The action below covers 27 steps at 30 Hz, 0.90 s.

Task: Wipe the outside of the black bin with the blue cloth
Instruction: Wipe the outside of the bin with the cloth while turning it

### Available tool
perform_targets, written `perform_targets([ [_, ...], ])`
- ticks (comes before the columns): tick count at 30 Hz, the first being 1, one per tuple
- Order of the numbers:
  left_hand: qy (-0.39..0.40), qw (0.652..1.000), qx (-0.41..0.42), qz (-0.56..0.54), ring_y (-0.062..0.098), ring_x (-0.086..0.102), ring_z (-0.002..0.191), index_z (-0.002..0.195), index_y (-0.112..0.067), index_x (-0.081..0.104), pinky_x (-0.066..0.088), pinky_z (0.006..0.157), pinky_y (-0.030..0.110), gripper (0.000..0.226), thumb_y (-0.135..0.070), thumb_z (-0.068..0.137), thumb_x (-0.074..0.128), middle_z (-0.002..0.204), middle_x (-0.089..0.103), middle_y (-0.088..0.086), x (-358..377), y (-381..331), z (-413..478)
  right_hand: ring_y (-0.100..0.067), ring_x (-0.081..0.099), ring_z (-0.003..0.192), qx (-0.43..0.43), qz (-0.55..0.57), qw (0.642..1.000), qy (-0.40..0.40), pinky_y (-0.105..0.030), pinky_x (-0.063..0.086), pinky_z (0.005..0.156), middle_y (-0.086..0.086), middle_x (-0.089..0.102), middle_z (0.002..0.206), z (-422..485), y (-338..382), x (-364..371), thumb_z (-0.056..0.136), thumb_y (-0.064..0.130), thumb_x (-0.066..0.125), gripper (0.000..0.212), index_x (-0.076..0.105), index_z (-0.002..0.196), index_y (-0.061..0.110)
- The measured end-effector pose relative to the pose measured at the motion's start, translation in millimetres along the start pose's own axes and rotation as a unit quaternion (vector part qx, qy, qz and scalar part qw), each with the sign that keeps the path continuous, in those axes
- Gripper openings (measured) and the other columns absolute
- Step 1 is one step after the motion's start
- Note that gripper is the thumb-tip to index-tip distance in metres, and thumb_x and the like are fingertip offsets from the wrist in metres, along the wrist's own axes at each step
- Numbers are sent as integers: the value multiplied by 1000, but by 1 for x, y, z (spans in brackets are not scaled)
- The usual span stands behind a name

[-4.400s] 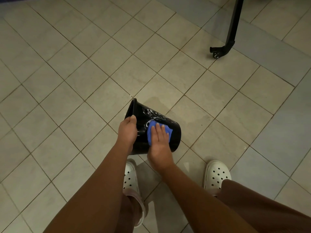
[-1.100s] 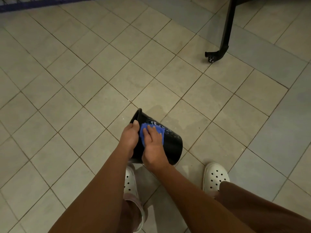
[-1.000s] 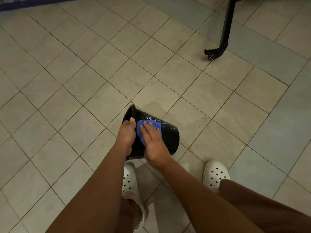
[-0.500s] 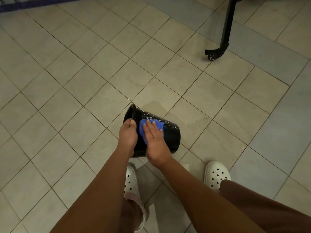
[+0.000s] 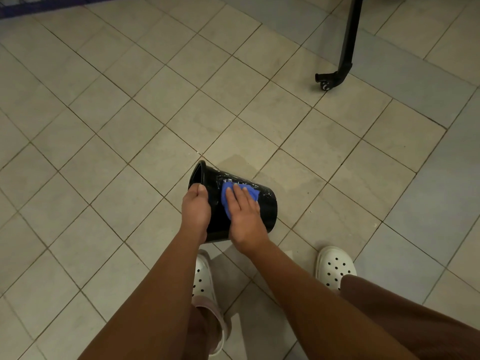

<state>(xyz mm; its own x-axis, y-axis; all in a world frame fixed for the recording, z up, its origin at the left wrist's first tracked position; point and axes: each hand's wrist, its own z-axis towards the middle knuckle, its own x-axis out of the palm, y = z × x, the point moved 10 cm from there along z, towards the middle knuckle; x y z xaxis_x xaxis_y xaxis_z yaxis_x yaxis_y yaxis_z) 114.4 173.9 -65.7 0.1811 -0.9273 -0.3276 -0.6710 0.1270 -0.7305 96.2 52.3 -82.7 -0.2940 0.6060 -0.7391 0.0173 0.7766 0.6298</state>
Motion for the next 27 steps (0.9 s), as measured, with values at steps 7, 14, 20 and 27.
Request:
perform_targets([
  [7, -20, 1000, -7, 0, 23, 57, 81, 95, -10, 58, 50, 73, 34, 31, -24, 107, 33, 90, 61, 11, -5, 5, 4, -46, 51, 115, 14, -61, 998, 1, -61, 43, 91, -27, 48, 132, -22, 8, 25, 61, 5, 74, 79, 43, 134, -2],
  [14, -16, 1000, -9, 4, 26, 57, 91, 111, -9, 58, 49, 85, 44, 31, -26, 107, 33, 100, 60, 12, -4, 6, 4, -25, -14, 143, 43, 21, 999, -8, -46, -3, 117, -8, -5, 157, -7, -24, 6, 90, 8, 48, 76, 0, 149, 17],
  [20, -22, 1000, -4, 7, 23, 57, 85, 104, -11, 57, 47, 74, 34, 29, -24, 106, 31, 94, 60, 9, -6, 6, 4, -42, 23, 136, 26, 35, 998, -51, -58, 23, 108, -24, 29, 147, -30, -9, 18, 73, -7, 66, 78, 30, 142, 2],
  [27, -28, 999, 21, 36, 26, 56, 91, 101, -10, 58, 49, 84, 42, 29, -25, 106, 33, 99, 60, 12, -7, 1, 3, -26, 2, 144, 30, 56, 998, -27, -47, 7, 118, -9, 12, 156, -3, -36, 3, 87, 3, 52, 72, 15, 148, 14],
])
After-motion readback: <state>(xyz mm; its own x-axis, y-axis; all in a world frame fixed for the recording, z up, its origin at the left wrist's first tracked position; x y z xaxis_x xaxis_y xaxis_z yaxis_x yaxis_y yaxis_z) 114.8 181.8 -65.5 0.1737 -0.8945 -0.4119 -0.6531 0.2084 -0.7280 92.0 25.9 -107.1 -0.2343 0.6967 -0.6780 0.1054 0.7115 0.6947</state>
